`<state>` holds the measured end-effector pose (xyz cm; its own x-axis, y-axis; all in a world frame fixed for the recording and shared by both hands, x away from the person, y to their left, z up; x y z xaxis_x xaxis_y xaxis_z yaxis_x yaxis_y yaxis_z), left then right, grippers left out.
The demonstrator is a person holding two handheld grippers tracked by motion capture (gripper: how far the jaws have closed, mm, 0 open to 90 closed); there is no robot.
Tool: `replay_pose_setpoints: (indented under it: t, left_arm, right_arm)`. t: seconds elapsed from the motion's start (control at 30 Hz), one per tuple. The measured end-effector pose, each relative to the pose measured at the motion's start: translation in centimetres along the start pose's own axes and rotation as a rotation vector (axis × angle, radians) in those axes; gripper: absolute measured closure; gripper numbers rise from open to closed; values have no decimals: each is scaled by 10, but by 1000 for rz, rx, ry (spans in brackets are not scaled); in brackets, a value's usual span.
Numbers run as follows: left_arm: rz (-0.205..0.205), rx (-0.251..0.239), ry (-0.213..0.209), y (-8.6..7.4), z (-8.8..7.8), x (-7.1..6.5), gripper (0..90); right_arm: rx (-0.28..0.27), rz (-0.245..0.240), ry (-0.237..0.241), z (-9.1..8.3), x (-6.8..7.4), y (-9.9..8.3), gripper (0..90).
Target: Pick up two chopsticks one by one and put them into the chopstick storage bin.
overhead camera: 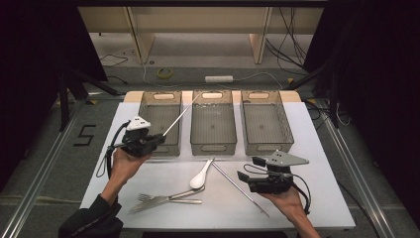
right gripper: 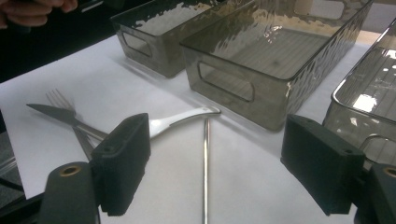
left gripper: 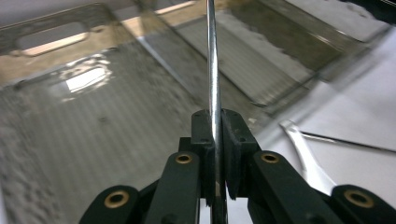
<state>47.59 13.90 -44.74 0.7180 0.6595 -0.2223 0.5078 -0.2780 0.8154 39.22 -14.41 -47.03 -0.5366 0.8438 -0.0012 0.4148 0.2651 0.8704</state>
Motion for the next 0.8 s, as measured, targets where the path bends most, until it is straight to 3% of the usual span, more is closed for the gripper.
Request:
replay_pose_setpoints:
  t: [0.07, 0.1, 0.23, 0.33, 0.5, 0.8]
  left_arm:
    - [-41, -8, 42, 2, 0, 19, 839]
    - [-41, -8, 42, 2, 0, 19, 839]
    - [-76, -18, 104, 4, -1, 42, 839]
    - [-89, -15, 127, 6, -1, 52, 839]
    - [-133, -16, 145, 6, 4, 69, 839]
    - [-164, 12, 168, -3, 14, 87, 838]
  right_arm:
    - [2, -3, 2, 0, 1, -1, 248]
    - [2, -4, 1, 0, 1, -1, 248]
    - [2, -9, 6, 0, 3, -2, 248]
    - [7, -12, 8, 0, 4, -3, 248]
    - [10, -18, 16, 0, 6, -3, 248]
    - [16, -25, 24, 1, 9, -4, 251]
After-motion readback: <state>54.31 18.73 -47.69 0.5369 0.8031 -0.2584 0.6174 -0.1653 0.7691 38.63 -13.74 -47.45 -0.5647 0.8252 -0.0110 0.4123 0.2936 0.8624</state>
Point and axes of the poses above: each handheld gripper's, and its own axes: z roughly forward along the jaws, y roughly out of its top, x roughly to its left, the point moved 10 cm from there along z, roughly forward along the jaws, and after that the axes turned 15 degrees about -y, right-handed, at the moved point
